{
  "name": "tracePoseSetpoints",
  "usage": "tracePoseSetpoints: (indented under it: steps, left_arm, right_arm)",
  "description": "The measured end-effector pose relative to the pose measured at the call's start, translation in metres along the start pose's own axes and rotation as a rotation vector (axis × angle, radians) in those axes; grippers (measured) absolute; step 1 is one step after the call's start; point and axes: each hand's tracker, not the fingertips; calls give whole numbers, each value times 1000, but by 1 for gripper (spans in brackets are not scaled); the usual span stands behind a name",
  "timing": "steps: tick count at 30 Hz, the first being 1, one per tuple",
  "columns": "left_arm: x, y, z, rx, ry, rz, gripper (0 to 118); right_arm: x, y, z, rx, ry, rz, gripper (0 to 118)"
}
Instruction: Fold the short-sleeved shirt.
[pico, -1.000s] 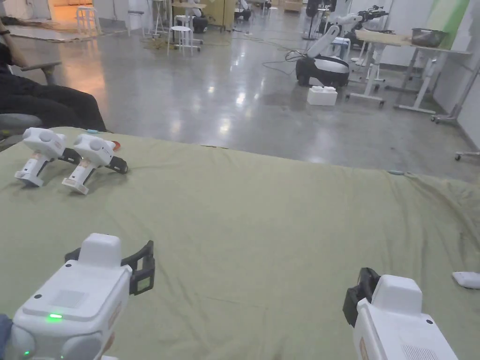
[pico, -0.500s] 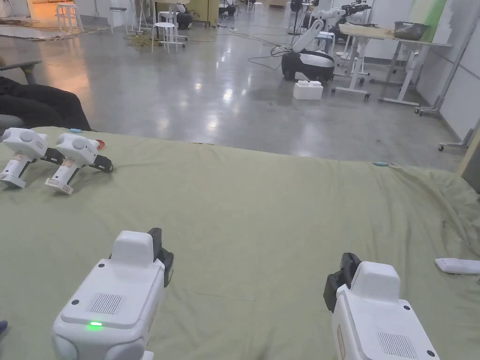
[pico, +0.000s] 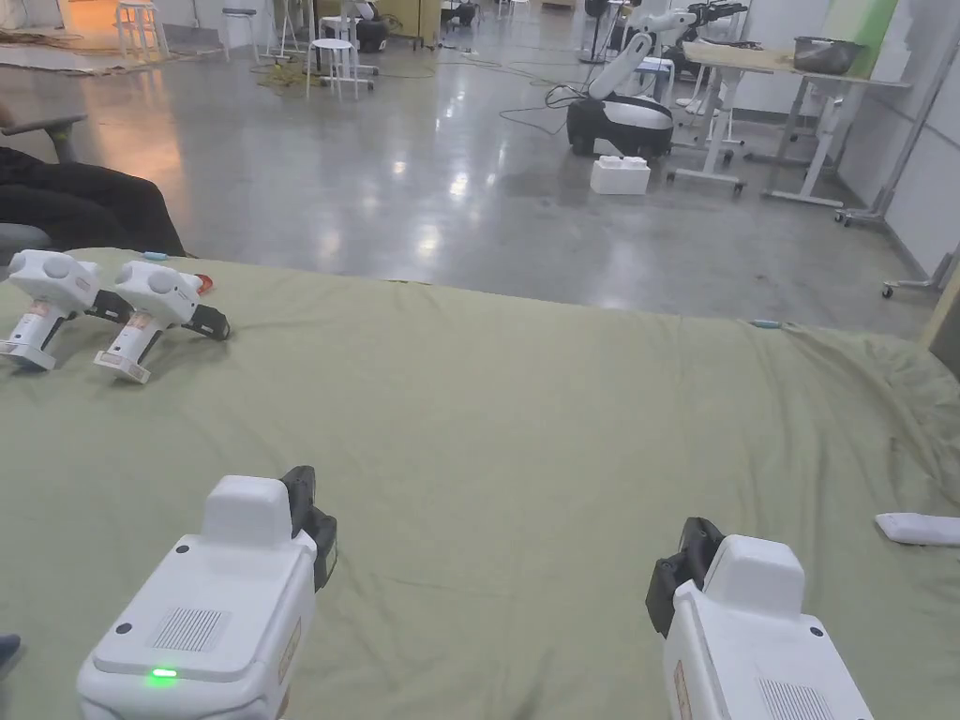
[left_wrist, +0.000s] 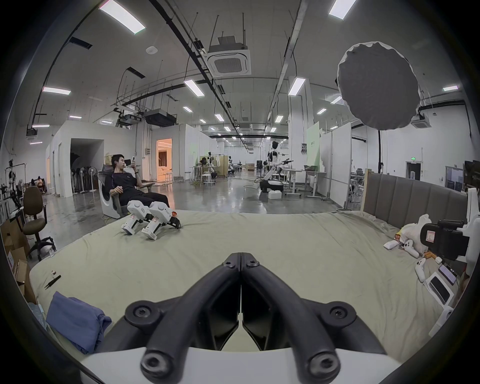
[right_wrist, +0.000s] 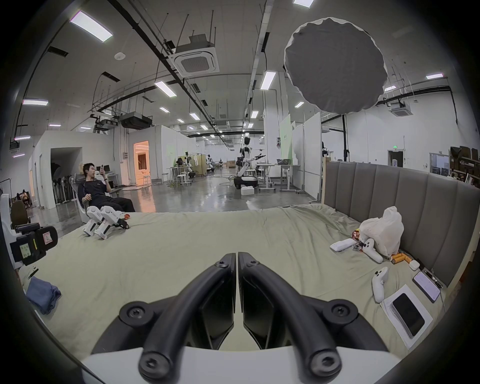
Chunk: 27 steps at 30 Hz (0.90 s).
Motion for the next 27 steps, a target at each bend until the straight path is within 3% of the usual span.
tracePoseSetpoints:
  steps: [3,4,5,7,8,9,10,11,17,21,27]
  left_arm:
    - [4,1,4,3,-6,-15,3]
    - [5,1,5,9,-7,-17,9]
    - [6,1,5,12,-6,-19,23]
    - [6,2,5,13,-2,-20,55]
    - [6,2,5,13,-2,-20,74]
    - [6,2,5,14,0,-18,85]
    - [7,3,6,22,3,-16,94]
    - [7,2,7,32,4,-15,100]
    - [4,5,8,40,24,-3,108]
    - [-2,2,8,43,33,4,108]
    - [-13,0,9,23,43,41,109]
  right_arm:
    - [-1,-1,1,-5,4,-2,3]
    - [-1,-2,2,-3,5,-3,4]
    - [-2,-3,3,0,-2,-2,10]
    - [-2,-2,3,6,-7,5,40]
    - [-2,-2,3,8,-8,8,69]
    - [-2,-2,3,13,0,8,85]
    - [-2,-1,5,23,4,8,94]
    - [-2,-1,6,36,6,8,95]
    - [-3,6,9,54,20,-9,96]
    - [-2,8,7,52,33,-38,107]
    - [-5,7,5,61,-53,-15,108]
